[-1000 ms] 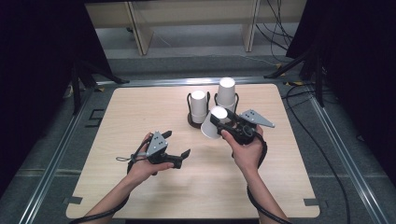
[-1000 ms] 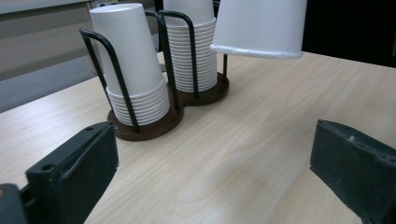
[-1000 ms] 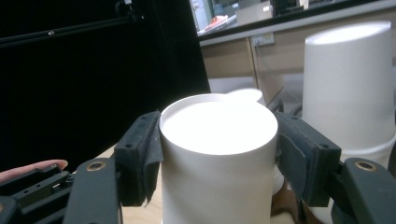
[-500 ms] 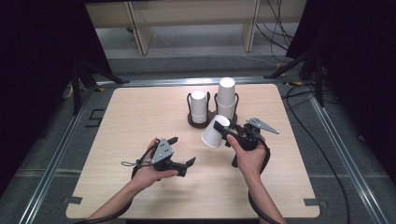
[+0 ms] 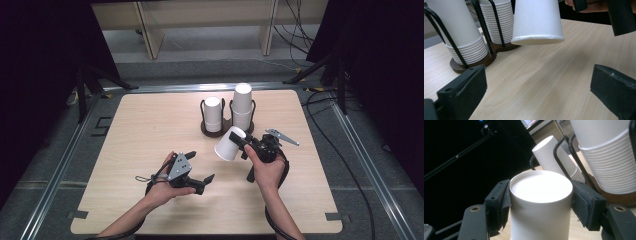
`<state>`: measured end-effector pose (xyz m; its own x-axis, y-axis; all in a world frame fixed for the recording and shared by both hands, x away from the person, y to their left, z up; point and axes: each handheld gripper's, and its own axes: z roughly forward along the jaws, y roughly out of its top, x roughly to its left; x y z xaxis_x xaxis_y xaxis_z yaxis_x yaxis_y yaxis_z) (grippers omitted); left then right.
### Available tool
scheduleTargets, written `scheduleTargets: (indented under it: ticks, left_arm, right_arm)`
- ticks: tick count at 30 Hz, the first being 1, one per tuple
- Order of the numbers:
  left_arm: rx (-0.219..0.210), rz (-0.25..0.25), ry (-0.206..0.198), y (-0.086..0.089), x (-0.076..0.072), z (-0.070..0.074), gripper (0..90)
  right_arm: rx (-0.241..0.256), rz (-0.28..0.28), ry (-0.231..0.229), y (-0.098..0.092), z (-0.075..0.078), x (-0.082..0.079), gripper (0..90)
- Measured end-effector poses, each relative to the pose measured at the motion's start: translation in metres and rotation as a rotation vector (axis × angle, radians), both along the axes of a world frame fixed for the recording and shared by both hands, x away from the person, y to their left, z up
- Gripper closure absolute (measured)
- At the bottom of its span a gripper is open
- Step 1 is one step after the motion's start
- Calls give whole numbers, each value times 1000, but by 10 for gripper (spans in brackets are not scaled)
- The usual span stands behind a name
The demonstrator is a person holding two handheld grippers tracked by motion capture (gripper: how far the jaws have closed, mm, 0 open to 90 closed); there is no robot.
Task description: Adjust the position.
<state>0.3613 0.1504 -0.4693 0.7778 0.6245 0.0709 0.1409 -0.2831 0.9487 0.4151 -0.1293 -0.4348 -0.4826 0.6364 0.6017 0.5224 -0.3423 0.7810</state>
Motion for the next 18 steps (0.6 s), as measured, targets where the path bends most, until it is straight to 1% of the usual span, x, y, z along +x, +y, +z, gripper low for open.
scheduleTargets:
  ticks: [1, 2, 3, 4, 5, 6, 7, 8, 9, 11, 12, 13, 14, 15, 16, 17, 18]
  left_arm:
    - [-1, -4, -1, -1, 0, 0, 4]
    - [0, -5, -1, -3, 1, -1, 5]
    - [1, -9, -2, -4, 1, -1, 5]
    - [-13, -12, -8, -6, 1, -2, 5]
    - [-3, -14, -4, -8, 1, -2, 6]
    - [3, -17, 1, -9, 1, -2, 6]
    - [-11, -20, -4, -11, 1, -3, 6]
    - [-4, -23, 1, -12, 1, -3, 6]
    - [1, -25, 0, -13, 1, -3, 5]
    - [-6, -28, 0, -14, 2, -3, 5]
    - [3, -27, 4, -14, 1, -3, 5]
    - [2, -30, 2, -15, 2, -3, 6]
    - [1, -30, -1, -15, 2, -3, 6]
    - [1, -30, -1, -15, 2, -3, 6]
    - [-2, -30, 0, -16, 3, -3, 5]
    - [-2, -30, 0, -16, 3, -3, 6]
    - [4, -28, 3, -16, 4, -3, 5]
  right_arm:
    - [0, 0, 0, 0, 0, 0, 353]
    - [15, -3, 16, -2, -3, 1, 353]
    - [15, -3, 16, -2, -3, 1, 353]
    - [21, 3, 18, -3, -4, 1, 353]
    - [26, 0, 29, -3, -5, 1, 353]
    - [51, 5, 48, -3, -6, 1, 353]
    - [41, 4, 42, -4, -7, 2, 353]
    - [43, 0, 60, -4, -8, 1, 353]
    - [54, 9, 59, -5, -9, 1, 352]
    - [49, 5, 62, -5, -9, 1, 352]
    - [38, -10, 74, -5, -9, 1, 353]
    - [52, 5, 65, -6, -9, 1, 352]
    - [49, -8, 79, -6, -10, 2, 353]
    - [49, -8, 79, -6, -10, 2, 353]
    - [63, -6, 79, -7, -10, 3, 352]
    - [63, -6, 79, -7, -10, 3, 352]
    - [75, -2, 81, -8, -11, 3, 352]
